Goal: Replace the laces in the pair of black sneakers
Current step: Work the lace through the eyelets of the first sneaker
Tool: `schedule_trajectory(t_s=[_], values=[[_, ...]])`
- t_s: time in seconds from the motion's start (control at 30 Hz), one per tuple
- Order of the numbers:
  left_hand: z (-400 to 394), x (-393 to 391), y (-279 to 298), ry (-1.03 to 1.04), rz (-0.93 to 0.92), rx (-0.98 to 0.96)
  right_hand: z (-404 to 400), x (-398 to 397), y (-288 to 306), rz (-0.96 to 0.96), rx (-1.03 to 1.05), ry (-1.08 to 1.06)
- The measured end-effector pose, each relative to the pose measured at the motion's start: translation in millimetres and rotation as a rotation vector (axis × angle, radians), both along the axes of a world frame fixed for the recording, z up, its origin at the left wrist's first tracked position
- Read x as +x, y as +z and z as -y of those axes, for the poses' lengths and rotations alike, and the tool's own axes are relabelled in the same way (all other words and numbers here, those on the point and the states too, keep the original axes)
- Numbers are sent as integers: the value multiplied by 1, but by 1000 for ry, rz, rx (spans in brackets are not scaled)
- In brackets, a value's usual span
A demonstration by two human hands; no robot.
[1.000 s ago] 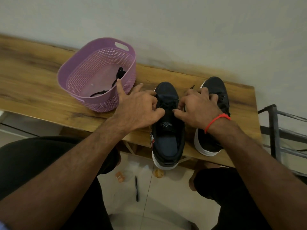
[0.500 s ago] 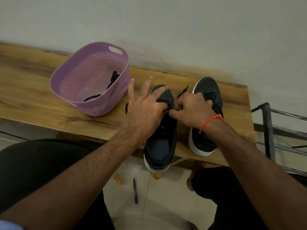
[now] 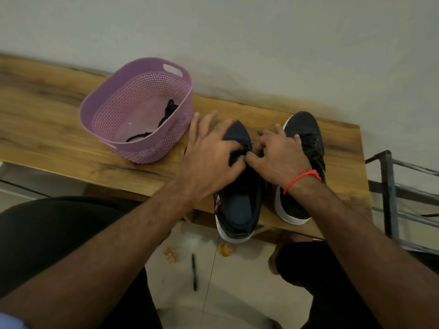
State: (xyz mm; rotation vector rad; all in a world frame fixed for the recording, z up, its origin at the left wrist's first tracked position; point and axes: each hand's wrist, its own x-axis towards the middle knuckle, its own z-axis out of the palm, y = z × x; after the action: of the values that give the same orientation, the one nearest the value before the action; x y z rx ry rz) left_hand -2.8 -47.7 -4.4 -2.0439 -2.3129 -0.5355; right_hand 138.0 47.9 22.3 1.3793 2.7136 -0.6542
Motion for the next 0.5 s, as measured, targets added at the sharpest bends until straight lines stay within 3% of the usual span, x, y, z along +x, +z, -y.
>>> schedule_trajectory(t_s=[0.2, 0.4, 0.5], values=[[3, 11, -10, 10, -74, 14, 4, 0, 3, 44, -7, -38], [-1, -20, 6, 258, 218, 179, 3, 1, 5, -19, -55, -75], [0, -33, 9, 262, 169, 208, 2, -2, 2, -14, -62, -71]])
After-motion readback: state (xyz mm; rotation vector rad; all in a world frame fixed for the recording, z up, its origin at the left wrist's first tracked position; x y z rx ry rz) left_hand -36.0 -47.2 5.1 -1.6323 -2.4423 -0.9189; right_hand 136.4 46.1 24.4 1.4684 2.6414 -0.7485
